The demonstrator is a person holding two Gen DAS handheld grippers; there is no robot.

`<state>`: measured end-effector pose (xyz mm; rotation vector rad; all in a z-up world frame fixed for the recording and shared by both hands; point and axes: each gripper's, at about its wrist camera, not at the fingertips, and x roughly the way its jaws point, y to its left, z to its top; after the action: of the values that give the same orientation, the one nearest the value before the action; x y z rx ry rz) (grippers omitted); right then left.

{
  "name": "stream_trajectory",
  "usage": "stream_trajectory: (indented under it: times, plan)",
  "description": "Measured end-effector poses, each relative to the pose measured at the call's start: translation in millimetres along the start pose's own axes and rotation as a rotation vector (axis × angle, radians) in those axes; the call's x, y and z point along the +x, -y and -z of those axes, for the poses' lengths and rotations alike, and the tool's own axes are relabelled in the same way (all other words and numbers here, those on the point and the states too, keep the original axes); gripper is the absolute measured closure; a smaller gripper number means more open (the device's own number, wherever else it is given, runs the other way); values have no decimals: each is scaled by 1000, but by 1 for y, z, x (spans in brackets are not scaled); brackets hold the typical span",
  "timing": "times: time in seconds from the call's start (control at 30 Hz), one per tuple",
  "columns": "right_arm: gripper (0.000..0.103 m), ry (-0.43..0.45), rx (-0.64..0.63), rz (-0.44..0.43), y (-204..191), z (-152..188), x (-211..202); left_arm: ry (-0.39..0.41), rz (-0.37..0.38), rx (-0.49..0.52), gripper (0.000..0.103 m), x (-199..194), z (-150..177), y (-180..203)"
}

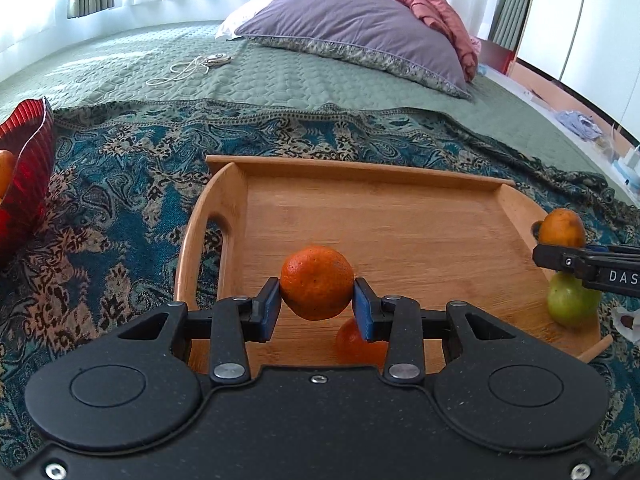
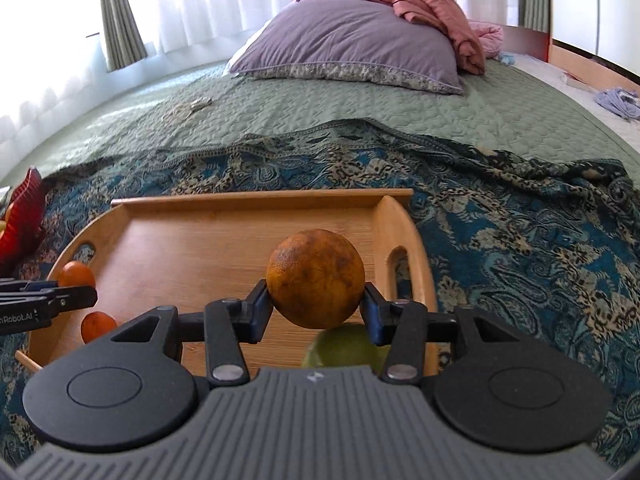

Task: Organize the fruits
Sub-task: 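Carry the mandarin and large orange fruit over the wooden tray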

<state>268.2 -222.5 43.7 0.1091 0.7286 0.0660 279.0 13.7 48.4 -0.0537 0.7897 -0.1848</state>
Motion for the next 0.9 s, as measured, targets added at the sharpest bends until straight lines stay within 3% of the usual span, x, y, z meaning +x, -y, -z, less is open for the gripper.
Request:
stream_trajectory:
  times: [0.4, 0.9]
  plan:
    - [53, -60, -22, -14, -16, -1, 25, -40, -14, 7, 67, 23, -4, -1]
    - [52, -85, -45, -9, -23, 3, 35, -29, -17, 25, 67, 25, -4, 1]
